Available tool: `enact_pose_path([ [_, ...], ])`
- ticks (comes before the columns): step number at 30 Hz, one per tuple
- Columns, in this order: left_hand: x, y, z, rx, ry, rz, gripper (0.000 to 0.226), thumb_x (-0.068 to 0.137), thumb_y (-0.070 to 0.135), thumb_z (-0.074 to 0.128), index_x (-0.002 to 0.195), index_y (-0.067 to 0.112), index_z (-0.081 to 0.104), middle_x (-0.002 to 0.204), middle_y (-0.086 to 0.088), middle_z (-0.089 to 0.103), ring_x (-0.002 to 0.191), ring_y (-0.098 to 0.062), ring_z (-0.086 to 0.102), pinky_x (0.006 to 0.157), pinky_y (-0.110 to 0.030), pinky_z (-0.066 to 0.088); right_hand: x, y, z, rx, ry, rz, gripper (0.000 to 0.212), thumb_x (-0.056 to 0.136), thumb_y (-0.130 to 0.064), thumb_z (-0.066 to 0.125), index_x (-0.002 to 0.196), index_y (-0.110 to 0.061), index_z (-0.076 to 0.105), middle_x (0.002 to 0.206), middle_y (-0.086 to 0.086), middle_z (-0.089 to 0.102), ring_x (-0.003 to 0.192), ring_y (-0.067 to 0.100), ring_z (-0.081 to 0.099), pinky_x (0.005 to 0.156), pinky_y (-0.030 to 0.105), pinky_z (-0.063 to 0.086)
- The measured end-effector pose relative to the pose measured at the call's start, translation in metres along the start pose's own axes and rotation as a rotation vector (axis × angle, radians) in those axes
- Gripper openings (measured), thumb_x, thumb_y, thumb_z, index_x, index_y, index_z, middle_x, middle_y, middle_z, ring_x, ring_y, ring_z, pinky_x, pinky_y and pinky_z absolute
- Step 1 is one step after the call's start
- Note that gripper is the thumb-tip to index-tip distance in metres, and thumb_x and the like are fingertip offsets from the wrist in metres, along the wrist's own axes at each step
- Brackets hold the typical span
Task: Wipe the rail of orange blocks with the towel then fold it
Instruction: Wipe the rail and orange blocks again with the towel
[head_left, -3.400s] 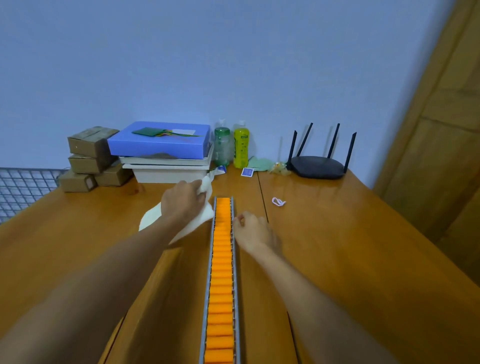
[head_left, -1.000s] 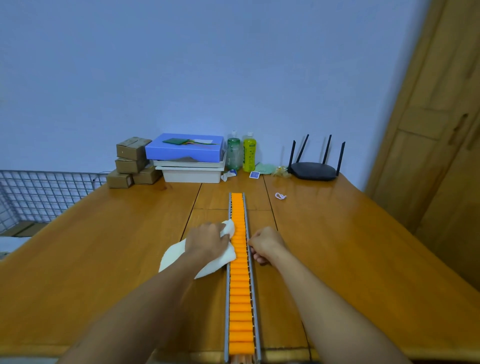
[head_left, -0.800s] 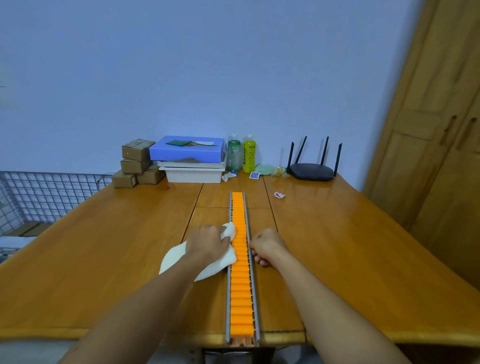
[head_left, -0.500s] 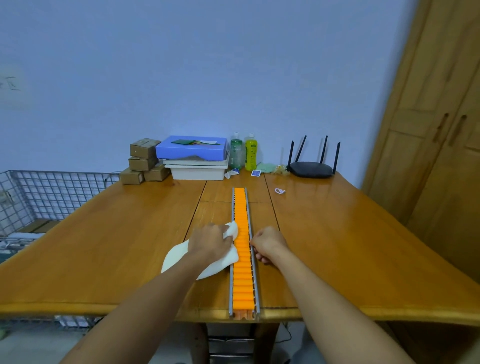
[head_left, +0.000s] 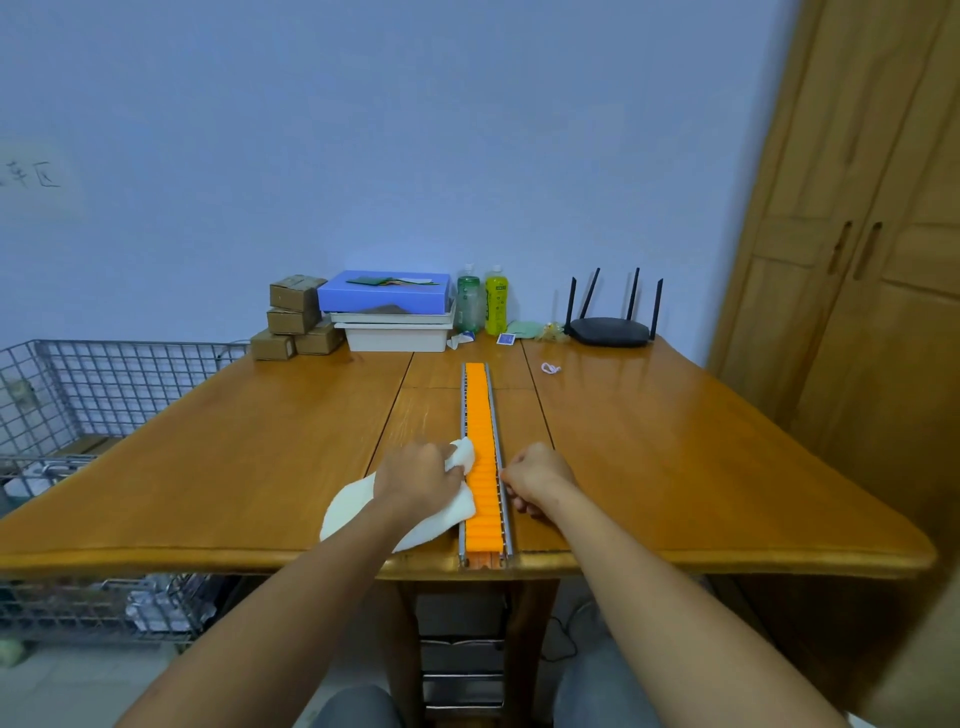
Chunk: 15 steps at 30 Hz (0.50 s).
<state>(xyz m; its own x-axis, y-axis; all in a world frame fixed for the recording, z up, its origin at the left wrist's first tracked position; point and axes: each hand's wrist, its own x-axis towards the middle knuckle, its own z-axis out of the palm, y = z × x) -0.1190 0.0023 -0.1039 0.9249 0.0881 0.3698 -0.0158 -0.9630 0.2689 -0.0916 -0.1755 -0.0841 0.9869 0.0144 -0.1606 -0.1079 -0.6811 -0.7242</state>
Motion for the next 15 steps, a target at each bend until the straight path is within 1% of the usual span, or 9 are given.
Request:
enact_pose_path([
  [1,-0.005,0.001,-0.002,0.013,0.000,-0.002,0.048,0.098,0.047,0.054,0.141,0.026,0.060,0.117,0.001,0.072,0.095,-0.015,0.065,0.072,-0.026,0.051,-0.005,0.000,0.001,-0.009,0.007,-0.004,0.020,0.097,-0.028,0.059,0.086,-0.015,0.070,0.068,0.003,0.070,0.052,0.015,0.060,0.053,0.027,0.052],
  [4,-0.019,0.006,-0.008,0.041,-0.002,0.001,0.048,0.097,0.048,0.053,0.140,0.027,0.060,0.111,0.001,0.073,0.090,-0.015,0.065,0.071,-0.028,0.052,-0.018,0.004,0.002,-0.021,0.028,-0.012,0.020,0.097,-0.029,0.059,0.086,-0.016,0.069,0.069,0.003,0.070,0.052,0.014,0.061,0.053,0.027,0.053],
  [7,-0.035,0.010,-0.014,0.034,-0.001,0.012,0.048,0.098,0.048,0.052,0.140,0.027,0.061,0.111,0.001,0.072,0.090,-0.015,0.065,0.072,-0.029,0.052,-0.032,0.009,0.005,-0.023,0.041,-0.024,0.021,0.097,-0.029,0.059,0.084,-0.016,0.069,0.068,0.002,0.070,0.052,0.014,0.060,0.055,0.028,0.053],
  [11,-0.056,0.014,-0.021,0.017,0.020,0.019,0.048,0.098,0.047,0.053,0.141,0.026,0.060,0.114,0.000,0.073,0.094,-0.016,0.065,0.070,-0.027,0.048,-0.052,0.013,0.005,-0.039,0.049,-0.030,0.025,0.097,-0.027,0.054,0.082,-0.015,0.069,0.059,0.001,0.065,0.049,0.017,0.057,0.056,0.028,0.050],
  [13,-0.067,0.016,-0.023,-0.003,0.021,0.009,0.047,0.098,0.046,0.053,0.139,0.025,0.062,0.113,-0.001,0.073,0.094,-0.017,0.066,0.073,-0.029,0.051,-0.062,0.016,0.006,-0.036,0.044,-0.030,0.026,0.097,-0.028,0.054,0.080,-0.014,0.069,0.058,0.001,0.064,0.047,0.017,0.055,0.055,0.028,0.047],
  [15,-0.077,0.017,-0.025,-0.016,0.019,0.000,0.046,0.097,0.046,0.053,0.136,0.025,0.065,0.109,-0.001,0.073,0.093,-0.018,0.066,0.078,-0.035,0.056,-0.071,0.018,0.006,-0.021,0.045,-0.027,0.025,0.096,-0.029,0.056,0.078,-0.015,0.067,0.057,0.001,0.062,0.046,0.017,0.053,0.052,0.027,0.045],
])
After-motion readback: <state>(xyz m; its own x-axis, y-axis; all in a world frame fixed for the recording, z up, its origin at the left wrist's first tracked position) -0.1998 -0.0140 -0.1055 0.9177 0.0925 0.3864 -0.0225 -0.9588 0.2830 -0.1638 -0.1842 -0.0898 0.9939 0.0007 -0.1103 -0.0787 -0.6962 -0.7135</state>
